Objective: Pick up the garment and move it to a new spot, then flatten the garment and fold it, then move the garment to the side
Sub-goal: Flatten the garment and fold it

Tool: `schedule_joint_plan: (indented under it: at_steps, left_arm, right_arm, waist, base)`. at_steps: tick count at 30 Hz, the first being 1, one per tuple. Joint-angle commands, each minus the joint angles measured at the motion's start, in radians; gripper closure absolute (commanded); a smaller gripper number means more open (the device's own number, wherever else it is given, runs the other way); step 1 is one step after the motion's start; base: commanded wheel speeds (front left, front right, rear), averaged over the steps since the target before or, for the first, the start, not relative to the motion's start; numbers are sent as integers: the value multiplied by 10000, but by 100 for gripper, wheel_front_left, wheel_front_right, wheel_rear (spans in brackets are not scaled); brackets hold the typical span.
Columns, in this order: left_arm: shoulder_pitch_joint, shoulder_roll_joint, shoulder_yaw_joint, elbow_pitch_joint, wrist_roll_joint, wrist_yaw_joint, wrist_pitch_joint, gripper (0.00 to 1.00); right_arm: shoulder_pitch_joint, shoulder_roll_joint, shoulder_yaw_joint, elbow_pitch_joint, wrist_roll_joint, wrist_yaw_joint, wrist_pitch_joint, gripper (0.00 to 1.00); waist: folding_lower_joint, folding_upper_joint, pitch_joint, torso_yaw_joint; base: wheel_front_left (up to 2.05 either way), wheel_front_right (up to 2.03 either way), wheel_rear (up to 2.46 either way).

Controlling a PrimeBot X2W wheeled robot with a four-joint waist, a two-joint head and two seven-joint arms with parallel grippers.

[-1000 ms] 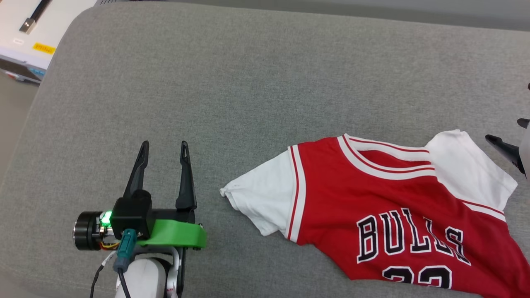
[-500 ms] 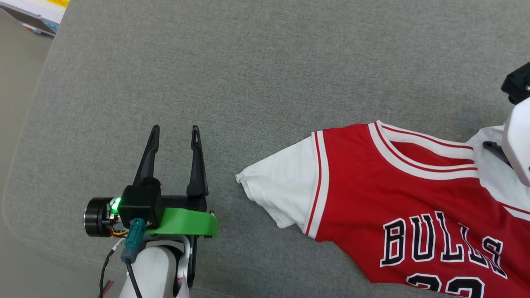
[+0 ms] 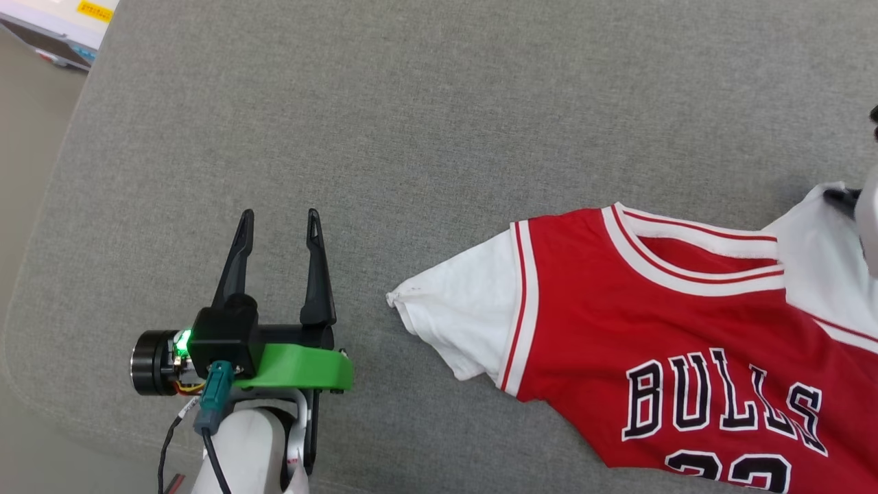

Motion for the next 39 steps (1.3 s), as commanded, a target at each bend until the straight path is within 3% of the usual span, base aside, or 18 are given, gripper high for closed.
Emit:
schedule_joint_plan:
  at_steps: [1, 13, 22, 26, 28, 29, 39]
  left_arm:
    - [45, -43, 68, 12, 121, -44, -57, 0]
    - [731, -43, 434, 63, 260, -184, -57, 0]
    - [716, -43, 538, 82, 309, -290, -57, 0]
    - [686, -43, 573, 114, 346, -339, -57, 0]
    - [675, -43, 579, 149, 373, -378, -57, 0]
    - [674, -43, 589, 165, 388, -400, -57, 0]
    - [376, 348, 999, 257, 369, -870, -57, 0]
  right_arm:
    - [-63, -81, -236, 117, 107, -11, -314, 100]
    - [1655, -659, -1963, 1773, 328, -11, -1642, 100]
    - [2946, -402, -2843, 3657, -186, -11, -2233, 100]
    - [2957, 288, -3204, 4178, 103, -11, -2562, 100]
    - [2914, 396, -3191, 4268, -109, -11, -2883, 53]
    - [2888, 455, -3213, 4290, -167, -11, -3057, 0]
    - [2758, 1144, -3912, 3090, -1284, -11, -6368, 0]
  waist:
    - [-1, 0, -349, -216]
    - [-1, 0, -1299, -818]
    - [-1, 0, -1315, -951]
    - [-1, 0, -1335, -1004]
    - [-1, 0, -1417, -1038]
    - [-1, 0, -1464, -1055]
    - [-1, 0, -2268, -1389]
  base:
    - [0, 0, 0]
    - [0, 0, 0]
    - [0, 0, 0]
    - [0, 0, 0]
    - [0, 0, 0]
    - [0, 0, 0]
    - [0, 0, 0]
